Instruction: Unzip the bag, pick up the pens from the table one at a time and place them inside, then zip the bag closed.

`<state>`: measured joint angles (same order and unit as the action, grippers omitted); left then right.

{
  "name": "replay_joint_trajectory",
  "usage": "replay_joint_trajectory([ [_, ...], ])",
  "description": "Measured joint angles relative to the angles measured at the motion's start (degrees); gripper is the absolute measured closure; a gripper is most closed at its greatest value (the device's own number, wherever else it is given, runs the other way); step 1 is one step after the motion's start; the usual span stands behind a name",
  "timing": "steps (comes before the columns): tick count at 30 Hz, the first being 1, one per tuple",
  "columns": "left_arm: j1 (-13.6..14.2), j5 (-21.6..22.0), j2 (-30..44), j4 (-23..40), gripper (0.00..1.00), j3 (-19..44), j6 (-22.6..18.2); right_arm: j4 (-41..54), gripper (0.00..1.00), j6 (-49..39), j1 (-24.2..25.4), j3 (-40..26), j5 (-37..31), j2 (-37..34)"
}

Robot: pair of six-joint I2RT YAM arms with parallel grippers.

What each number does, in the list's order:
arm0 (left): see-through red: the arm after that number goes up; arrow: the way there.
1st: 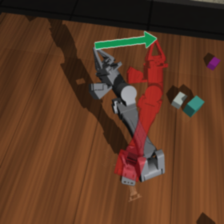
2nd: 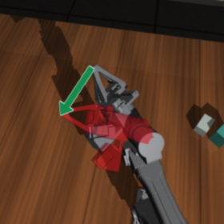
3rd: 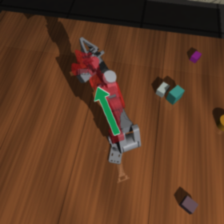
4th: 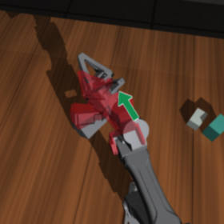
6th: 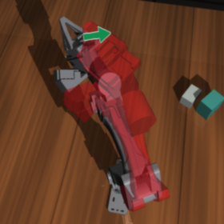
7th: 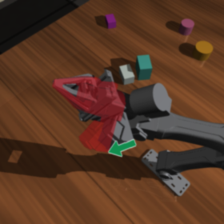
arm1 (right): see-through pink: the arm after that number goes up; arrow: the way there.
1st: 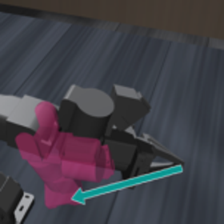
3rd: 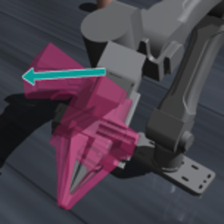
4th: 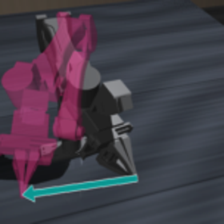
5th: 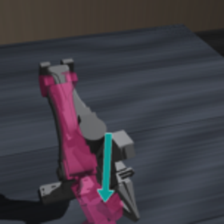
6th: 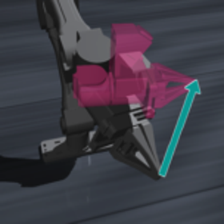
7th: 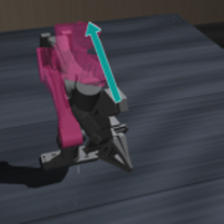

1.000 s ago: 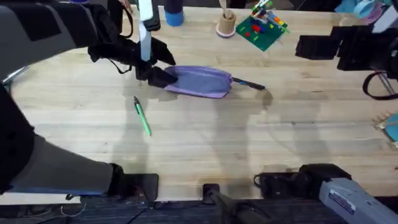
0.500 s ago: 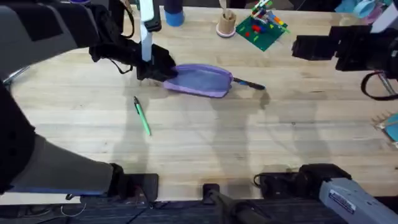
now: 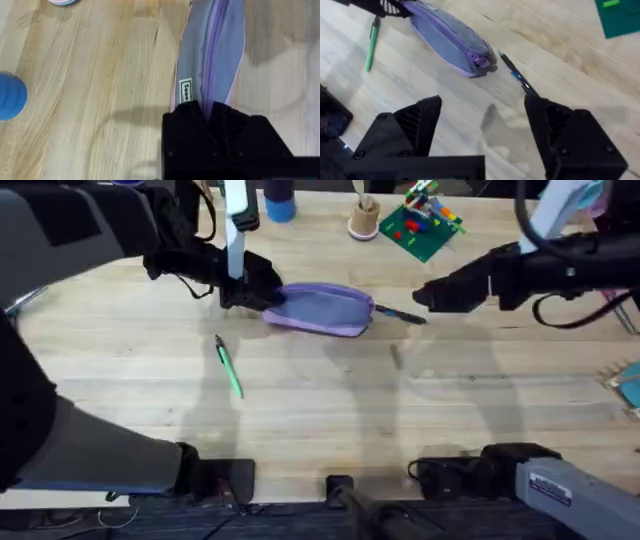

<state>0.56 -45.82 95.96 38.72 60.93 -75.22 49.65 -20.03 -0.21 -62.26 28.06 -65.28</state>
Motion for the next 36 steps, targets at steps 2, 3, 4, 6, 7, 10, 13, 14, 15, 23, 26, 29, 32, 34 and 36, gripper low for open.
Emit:
replay_joint_trajectory([
  [2, 0.00, 0.00, 0.00, 0.00, 0.957, 0.00, 0.00, -0.45, 0.006, -1.35, 0.00, 0.00, 0.70, -1.06],
  [3, 0.00, 0.00, 0.00, 0.00, 0.957, 0.00, 0.00, -0.79, 0.006, -1.90, 0.00, 0.00, 0.78, -1.47],
  [4, 0.00, 0.02, 0.00, 0.00, 0.957, 0.00, 0.00, -1.21, 0.006, -2.57, 0.00, 0.00, 0.70, -1.81],
  [6, 0.00, 0.01, 0.00, 0.01, 0.957, 0.00, 0.00, -2.14, 0.006, -4.42, 0.00, 0.00, -0.58, -2.38],
  [7, 0.00, 0.02, 0.00, 0.00, 0.957, 0.00, 0.00, -2.32, 0.006, -5.42, 0.00, 0.00, -2.10, -2.59],
  [10, 0.00, 0.02, 0.00, 0.00, 0.957, 0.00, 0.00, -2.30, 0.006, -7.07, 0.00, 0.00, -6.52, -2.73],
  [13, 0.00, 0.02, 0.00, 0.00, 0.957, 0.00, 0.00, -2.98, 0.006, -8.05, 0.00, 0.00, -9.87, -2.73],
  [14, 0.00, 0.02, 0.00, 0.00, 0.957, 0.00, 0.00, -3.29, 0.006, -8.37, 0.00, 0.00, -10.51, -2.79],
  [15, 0.00, 0.02, 0.00, 0.00, 0.957, 0.00, 0.00, -3.30, 0.006, -8.55, 0.00, -0.04, -10.99, -2.86],
  [23, 0.00, 0.07, 0.00, 0.00, 0.957, -0.02, 0.00, -1.71, 0.006, -18.26, 0.00, -0.07, -6.78, -8.86],
  [26, 0.00, 0.07, 0.00, 0.00, 0.958, 0.00, 0.00, -2.27, 0.006, -23.38, 0.00, -0.07, -1.62, -10.94],
  [29, 0.00, 0.07, 0.00, 0.00, 0.958, 0.00, 0.00, -2.78, 0.005, -26.21, 0.00, -0.07, 1.42, -12.21],
  [32, 0.00, 0.07, 0.00, 0.00, 0.958, 0.00, 0.00, -2.84, 0.005, -27.80, 0.00, -0.07, 3.01, -12.74],
  [34, 0.00, 0.07, 0.00, 0.00, 0.958, 0.00, 0.00, -2.90, 0.005, -28.42, -0.04, -0.07, 3.51, -12.73],
  [36, 0.00, 0.07, 0.00, -0.02, 0.958, -0.02, 0.00, -3.02, 0.006, -28.74, -0.07, -0.07, 3.77, -12.74],
])
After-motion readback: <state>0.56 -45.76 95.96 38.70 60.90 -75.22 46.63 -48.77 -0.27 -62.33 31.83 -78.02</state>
